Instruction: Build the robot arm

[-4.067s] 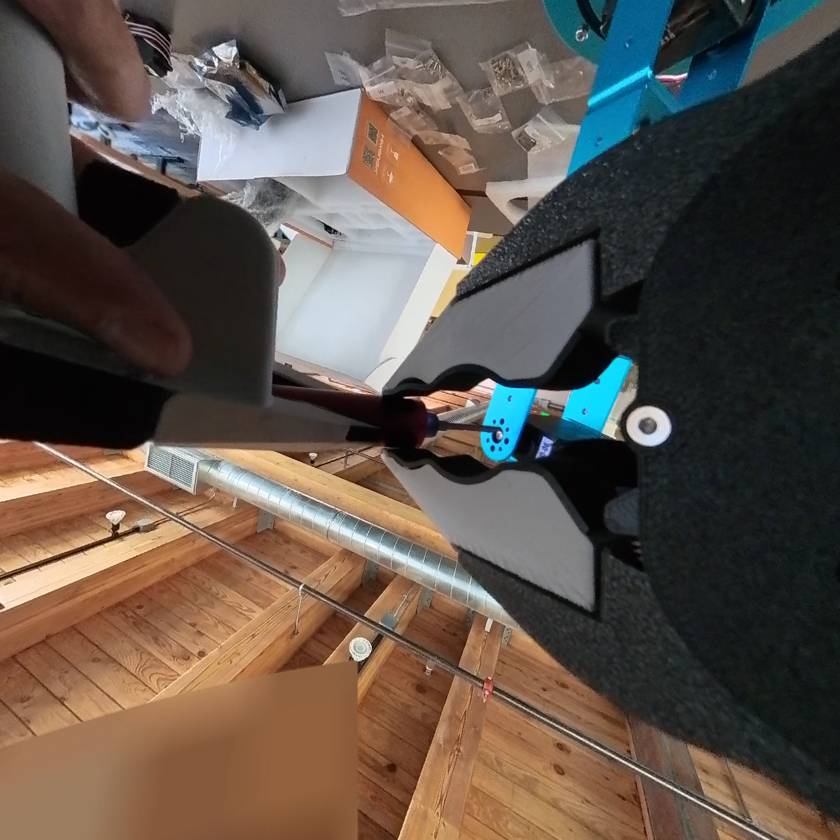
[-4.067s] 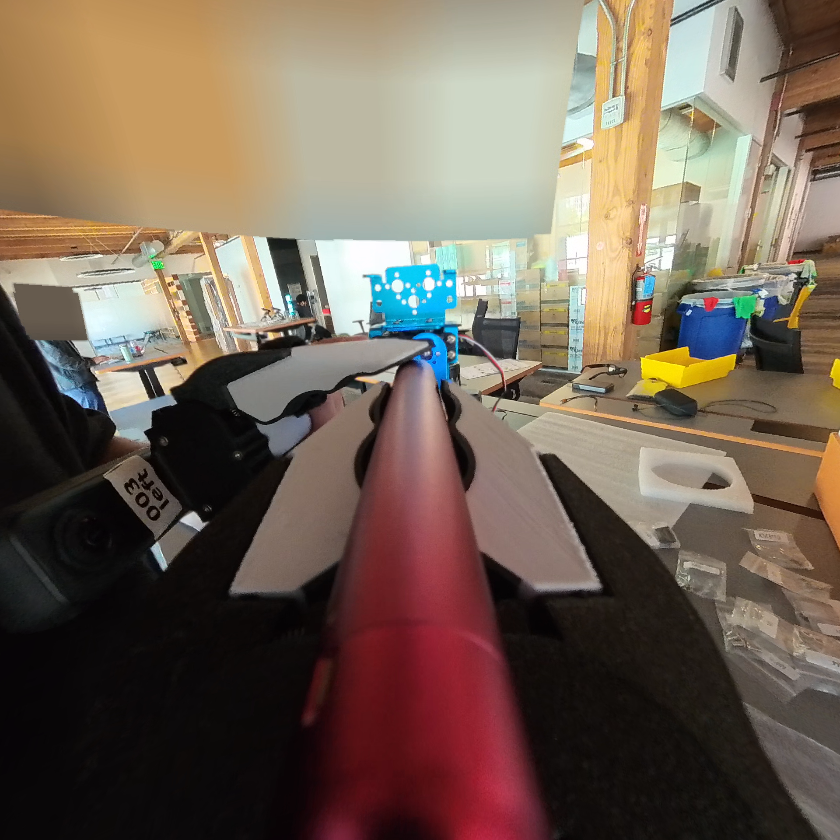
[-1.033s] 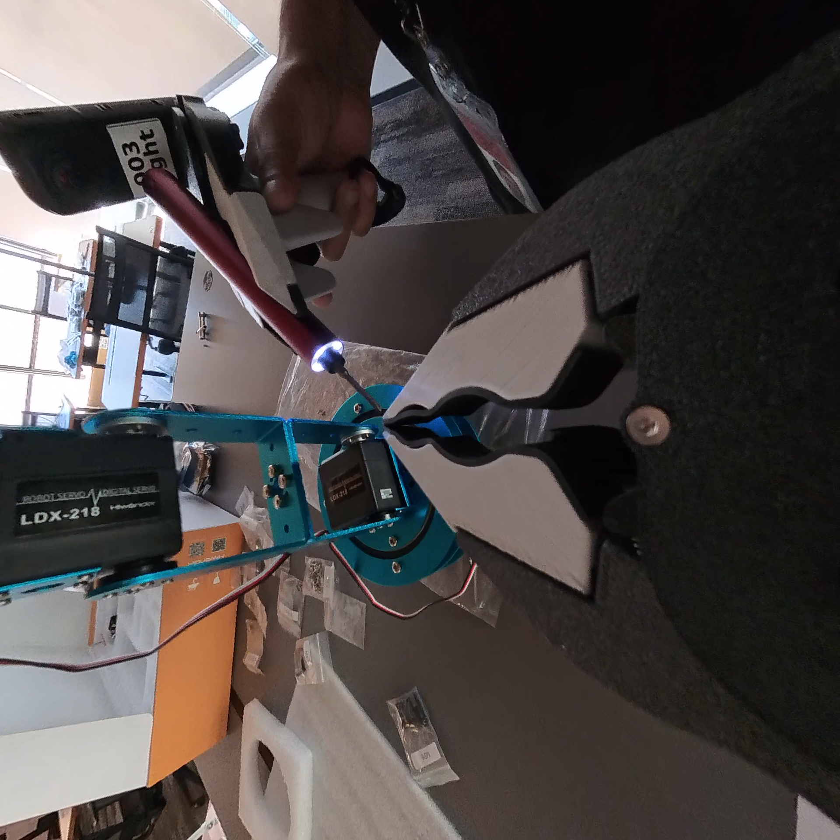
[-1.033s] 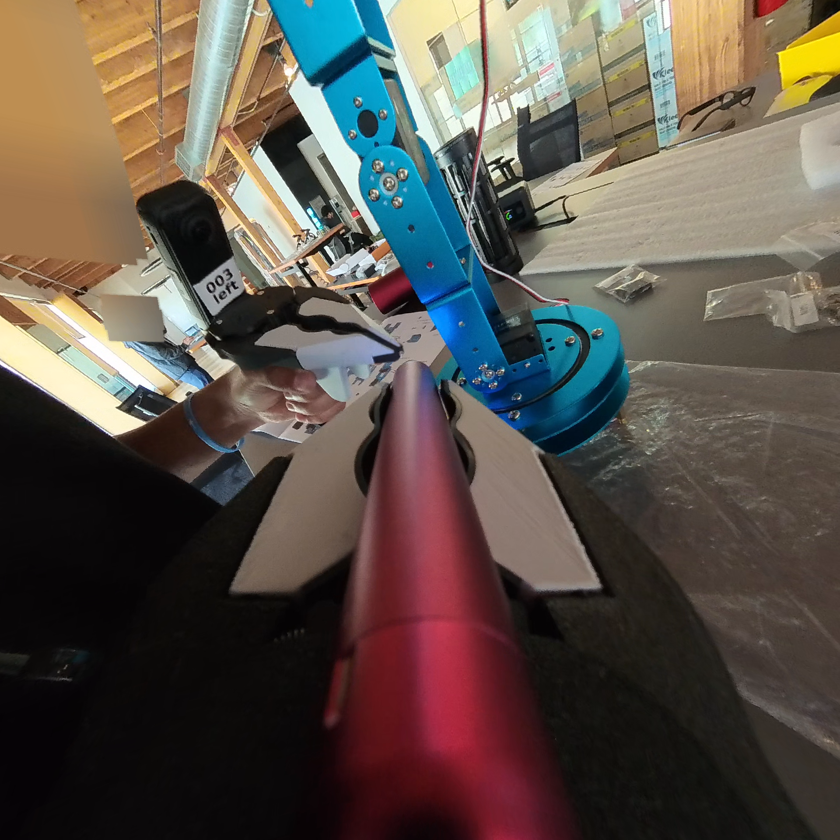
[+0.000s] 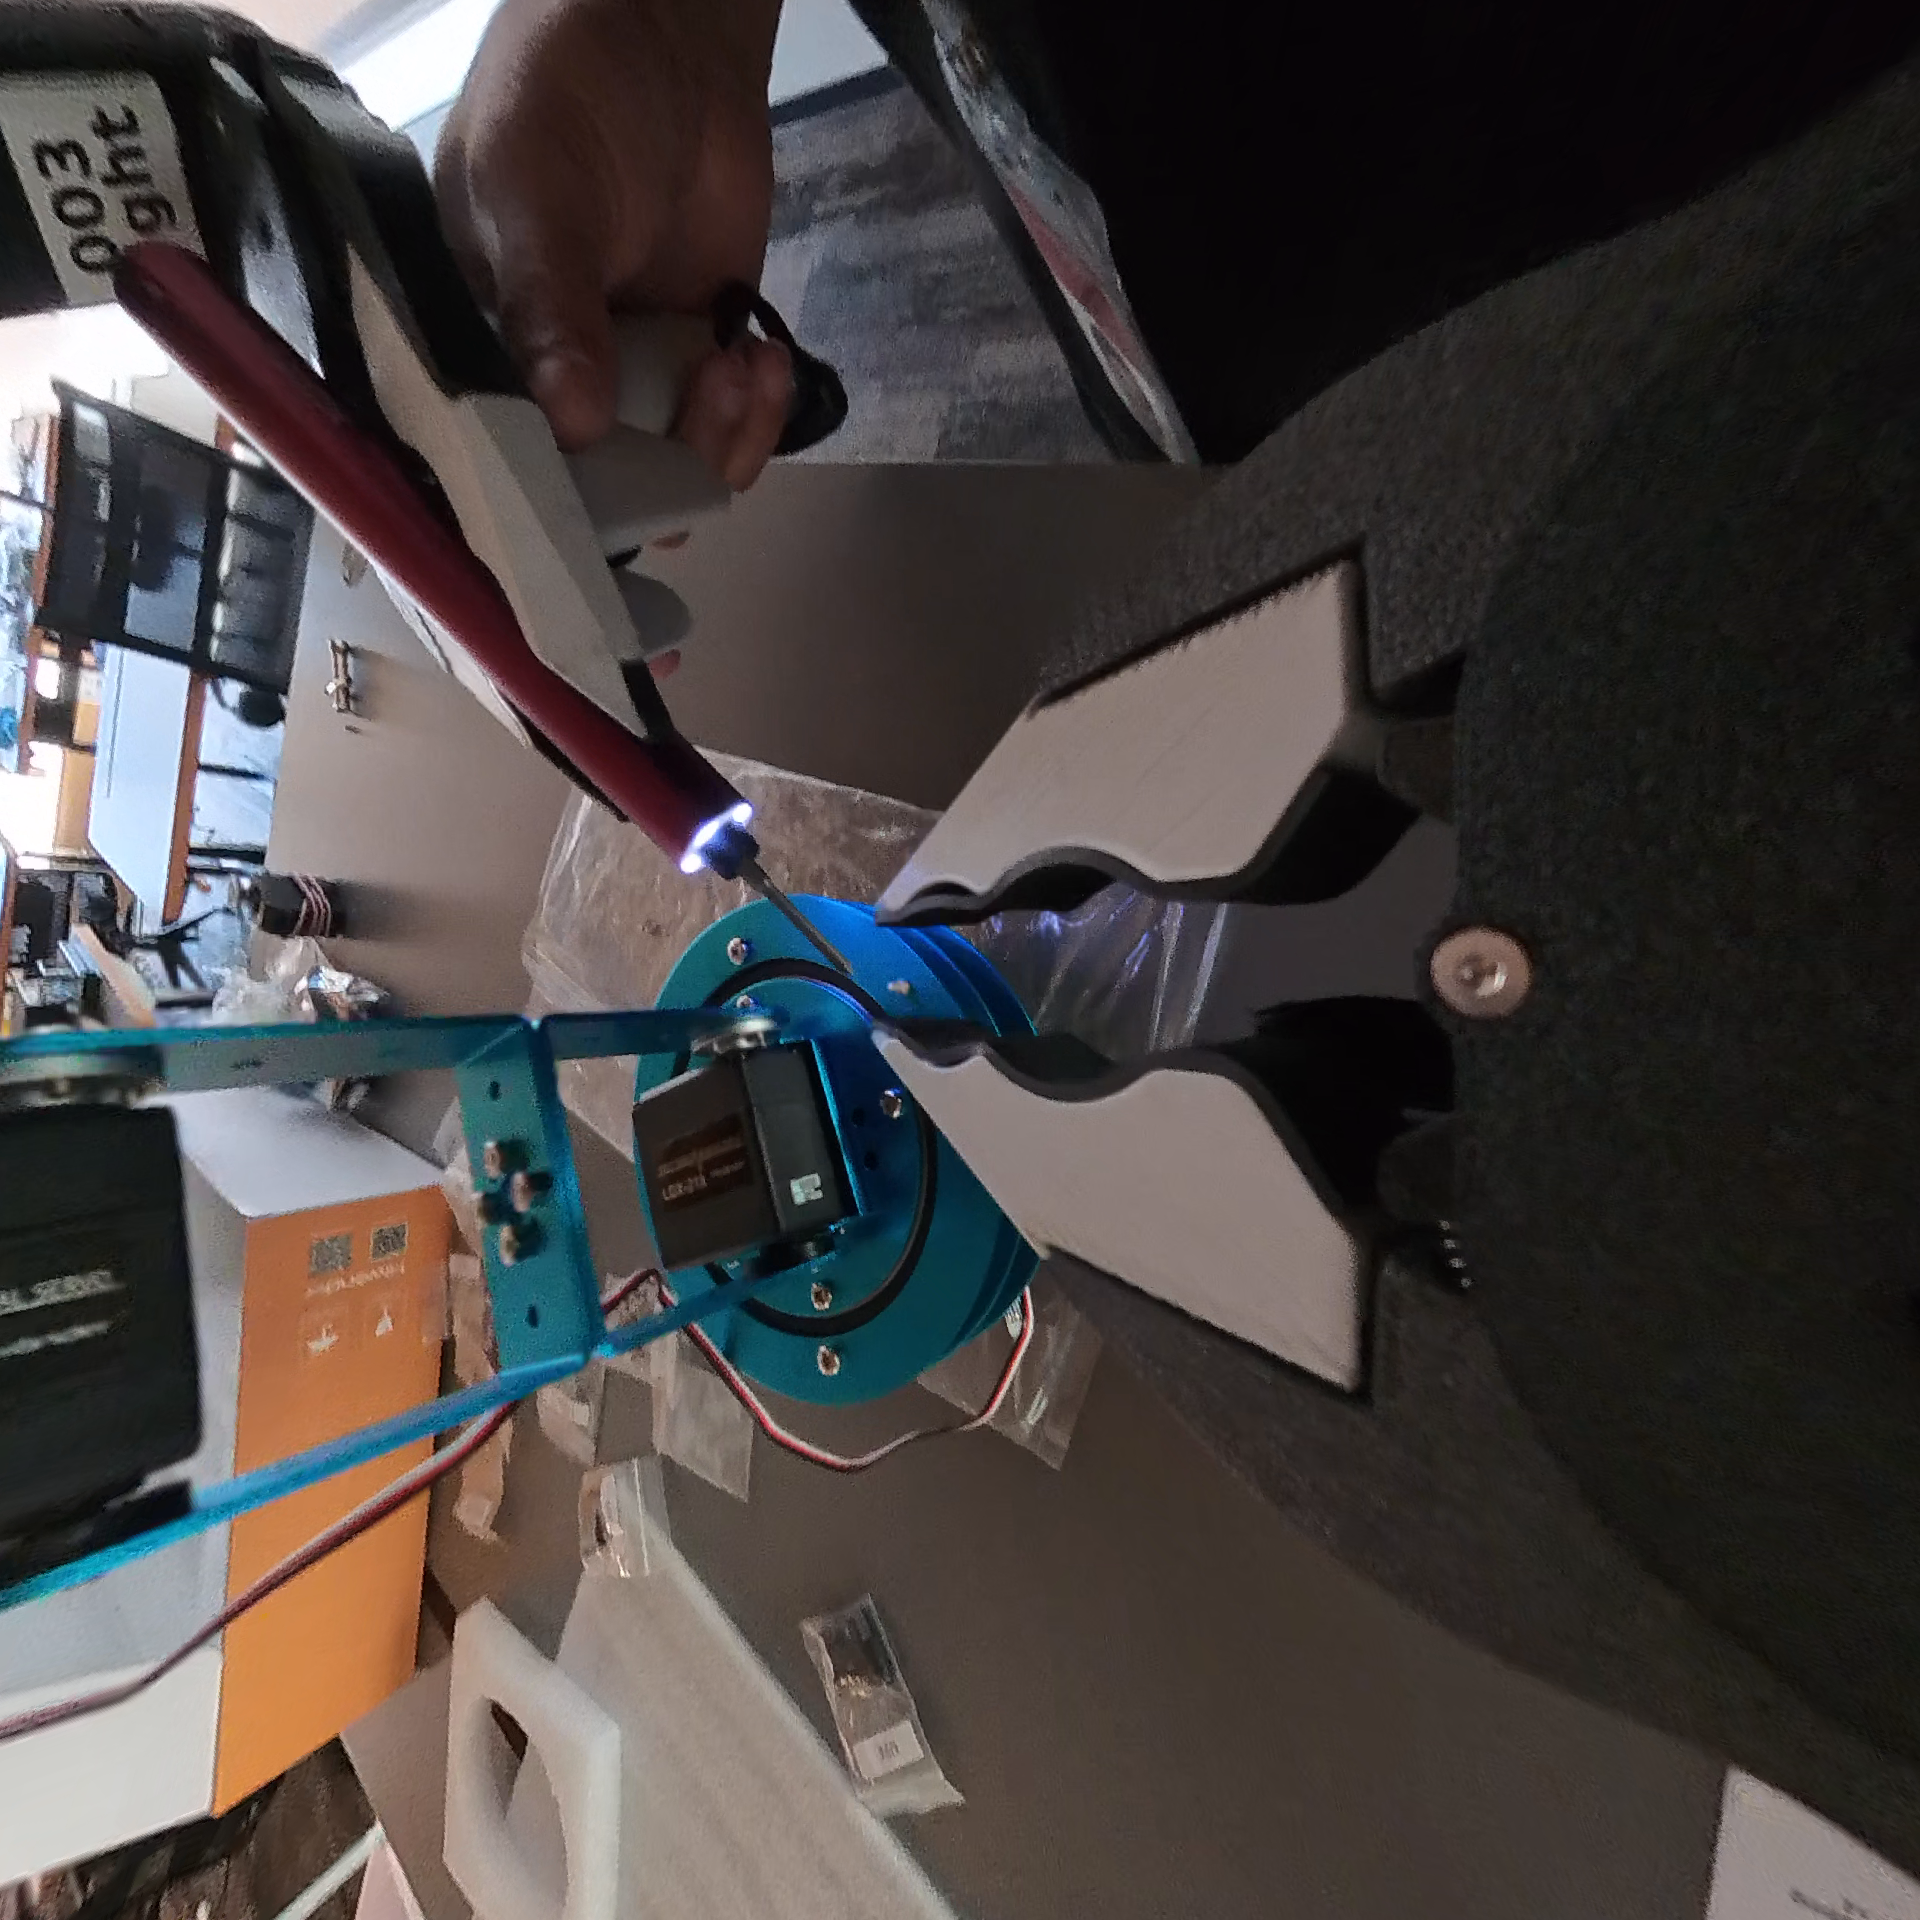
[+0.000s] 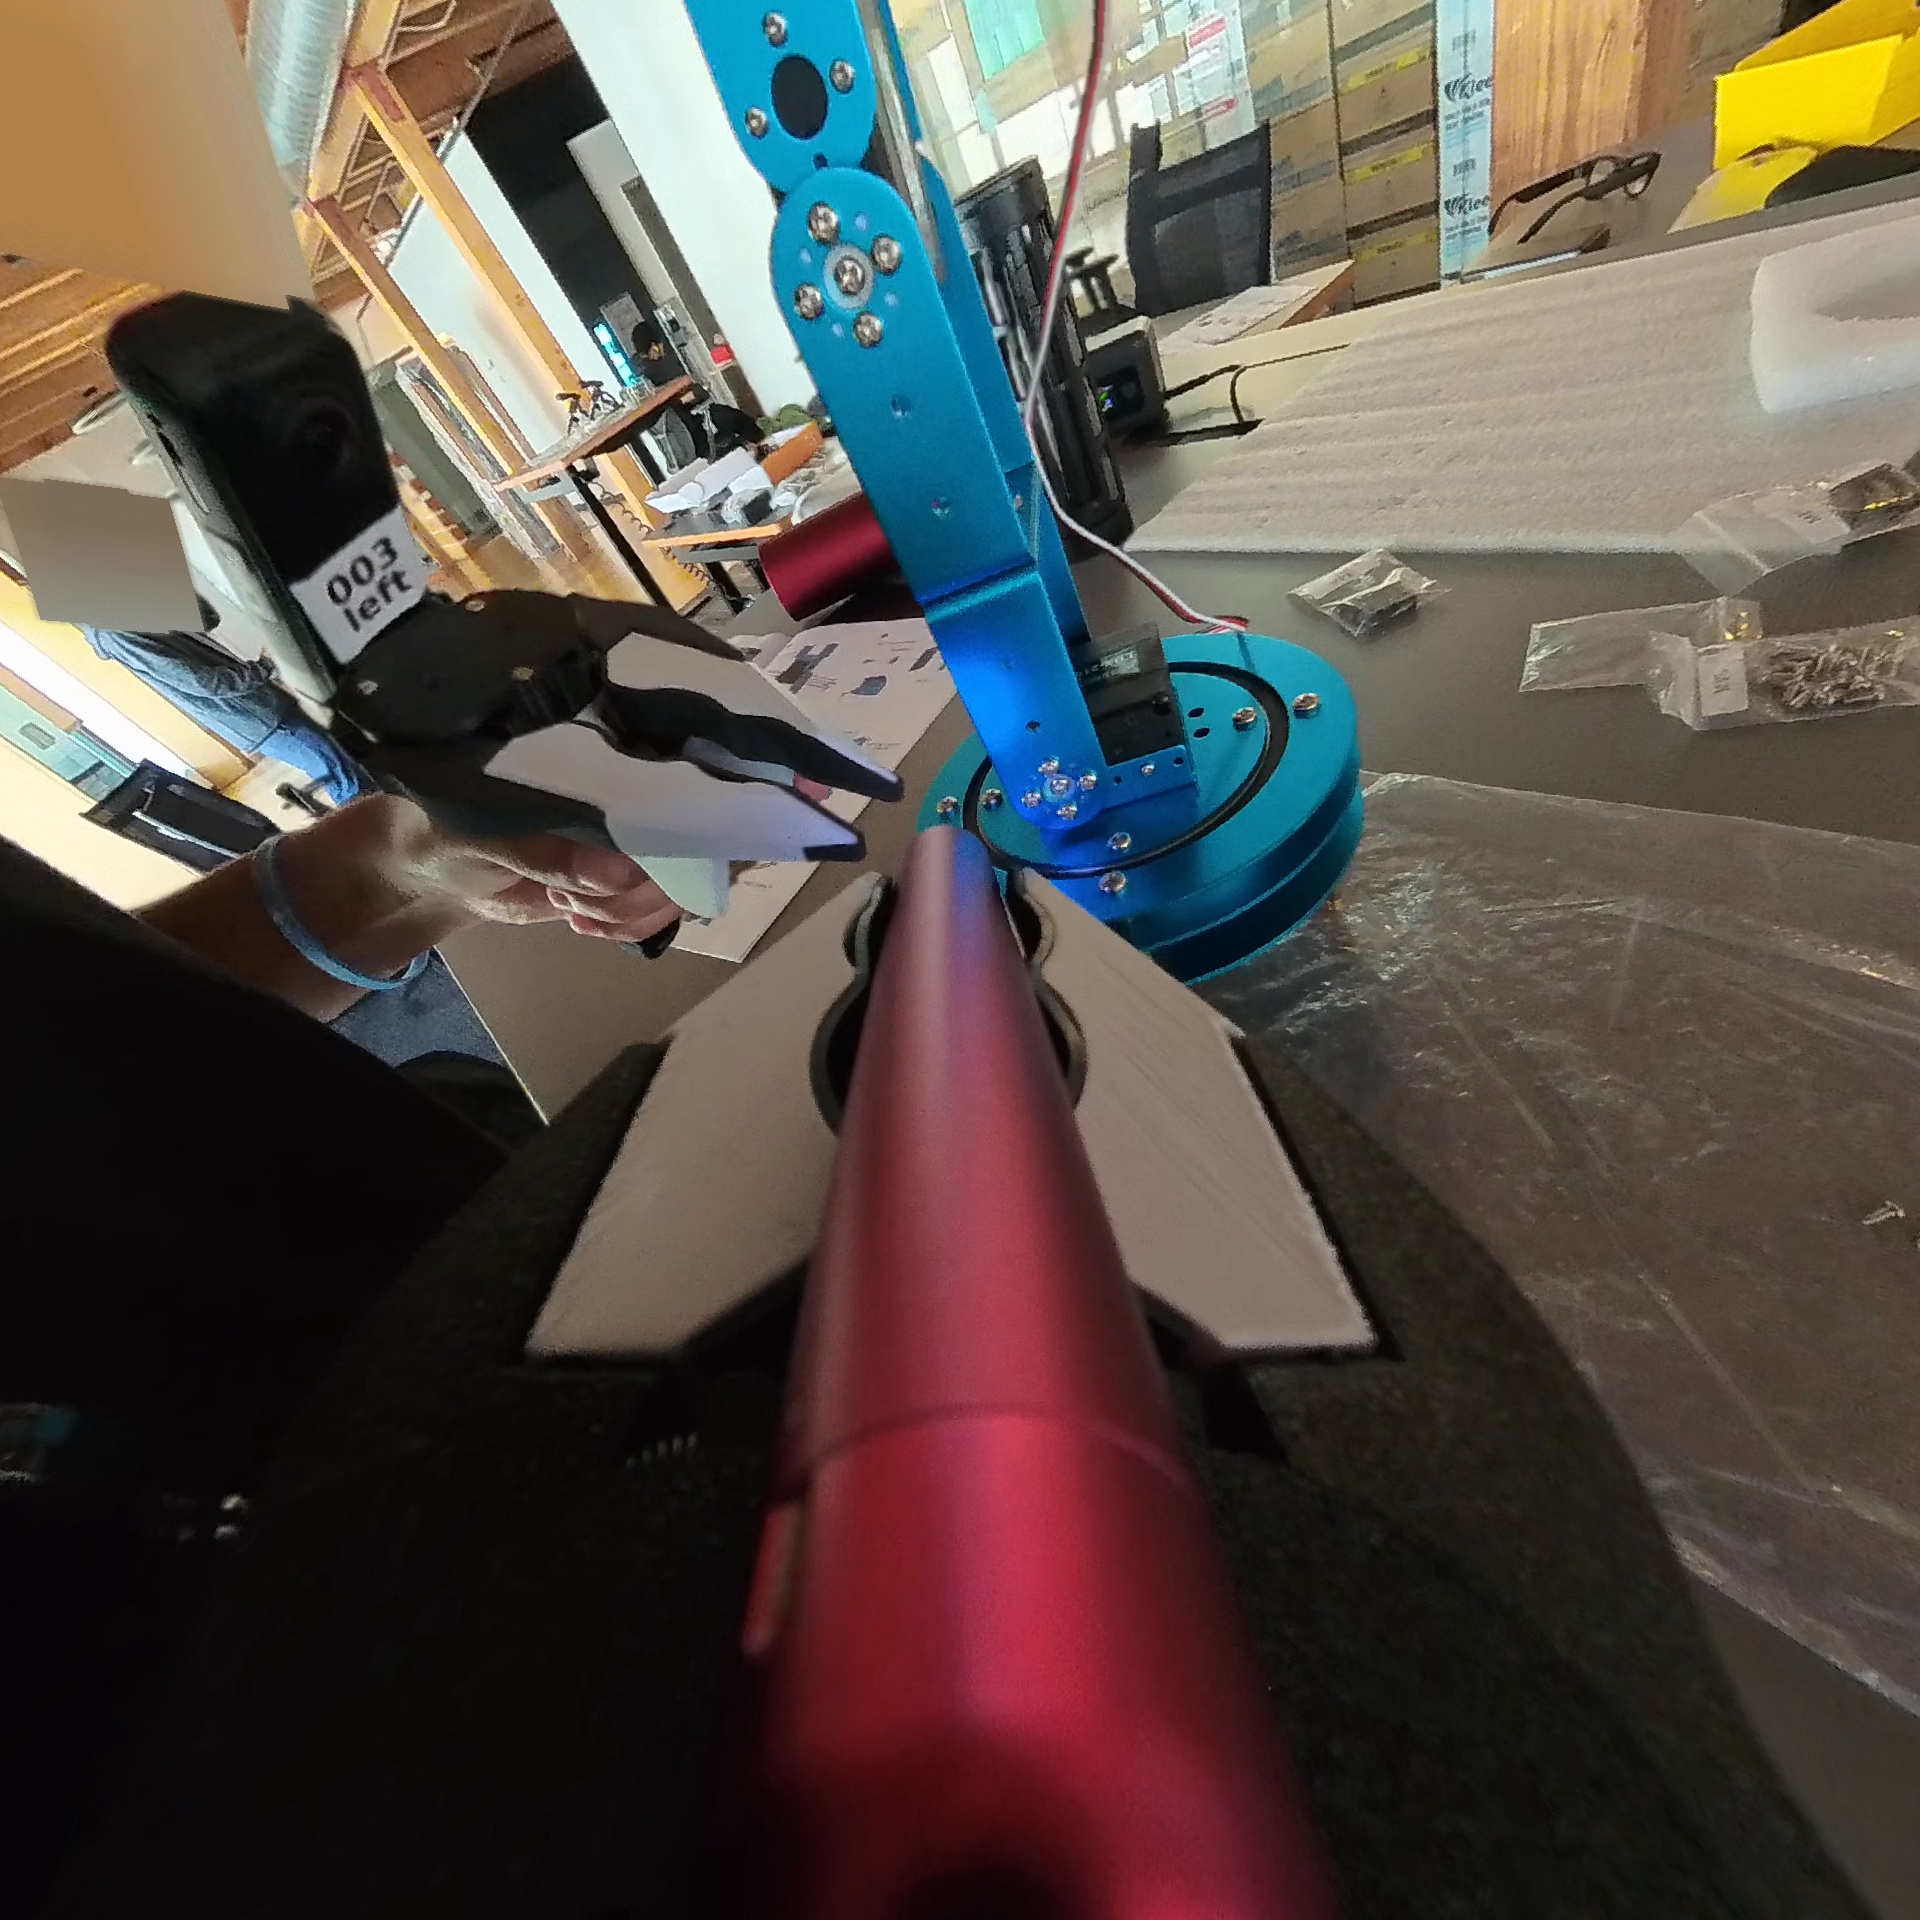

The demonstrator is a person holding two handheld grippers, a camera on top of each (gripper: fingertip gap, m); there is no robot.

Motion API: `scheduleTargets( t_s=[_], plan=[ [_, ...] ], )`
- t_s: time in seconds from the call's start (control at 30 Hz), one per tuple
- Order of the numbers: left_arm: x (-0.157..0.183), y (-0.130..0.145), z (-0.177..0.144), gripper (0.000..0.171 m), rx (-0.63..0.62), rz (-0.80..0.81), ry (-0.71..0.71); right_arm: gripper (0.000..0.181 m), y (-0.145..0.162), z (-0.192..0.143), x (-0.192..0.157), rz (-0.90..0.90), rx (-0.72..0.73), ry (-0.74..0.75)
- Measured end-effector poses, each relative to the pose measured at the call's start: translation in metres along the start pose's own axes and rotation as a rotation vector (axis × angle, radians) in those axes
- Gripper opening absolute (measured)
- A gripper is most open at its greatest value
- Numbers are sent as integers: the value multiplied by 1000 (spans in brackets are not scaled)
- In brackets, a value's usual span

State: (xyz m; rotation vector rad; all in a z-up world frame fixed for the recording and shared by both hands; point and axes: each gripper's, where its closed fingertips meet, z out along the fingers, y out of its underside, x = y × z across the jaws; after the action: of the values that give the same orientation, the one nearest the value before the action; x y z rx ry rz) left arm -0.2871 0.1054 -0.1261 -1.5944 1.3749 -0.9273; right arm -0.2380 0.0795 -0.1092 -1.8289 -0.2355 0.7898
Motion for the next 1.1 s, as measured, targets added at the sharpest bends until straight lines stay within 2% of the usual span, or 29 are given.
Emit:
scheduleTargets(
  t_s=[0.2,0.53,0.73,0.9,1.1],
  plan=[
    [-5,11,-6,16,-17,-22,-67,22,9,-25,9,-37,-42,25],
    [0,5,1,15,16,-35,-92,23,6,11,-1,-109,-66,-41],
    [-8,11,7,13,-22,-5,-132,23,6,5,-2,-87,-48,-52],
    [3,3,10,12,13,-9,-70,22,-2,0,-8,-65,-8,-75],
    [5,5,14,11,1,16,-74,22,-5,-4,-9,-59,3,-76]
  ],
)
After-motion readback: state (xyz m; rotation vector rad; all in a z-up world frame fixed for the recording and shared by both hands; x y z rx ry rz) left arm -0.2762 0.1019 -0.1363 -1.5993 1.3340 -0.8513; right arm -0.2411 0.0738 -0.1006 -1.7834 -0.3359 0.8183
